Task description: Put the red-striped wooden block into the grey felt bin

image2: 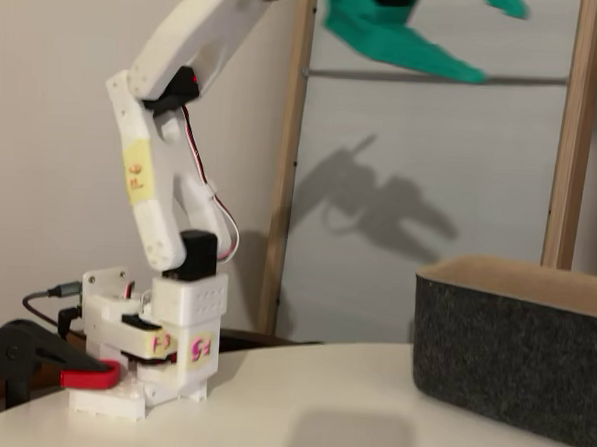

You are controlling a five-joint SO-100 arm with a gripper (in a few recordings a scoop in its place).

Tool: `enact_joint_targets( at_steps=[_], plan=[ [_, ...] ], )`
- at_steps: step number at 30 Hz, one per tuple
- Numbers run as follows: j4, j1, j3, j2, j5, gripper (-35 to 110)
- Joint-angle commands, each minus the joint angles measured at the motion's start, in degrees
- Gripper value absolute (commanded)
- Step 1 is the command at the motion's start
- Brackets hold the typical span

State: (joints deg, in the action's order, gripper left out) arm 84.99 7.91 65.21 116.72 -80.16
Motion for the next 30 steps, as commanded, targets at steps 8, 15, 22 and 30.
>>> enact_joint_targets(
  at_steps=[8, 15, 22, 30],
  plan=[
    [6.4, 26.4, 12.9, 2.8, -4.2, 11],
    [6.3, 33.7, 31.3, 7.2, -1.9, 3],
    [4.5, 36.5, 50.7, 18.5, 0.7, 4],
    [-6.5, 40.3, 69.3, 38.7, -1.2, 0]
  ],
)
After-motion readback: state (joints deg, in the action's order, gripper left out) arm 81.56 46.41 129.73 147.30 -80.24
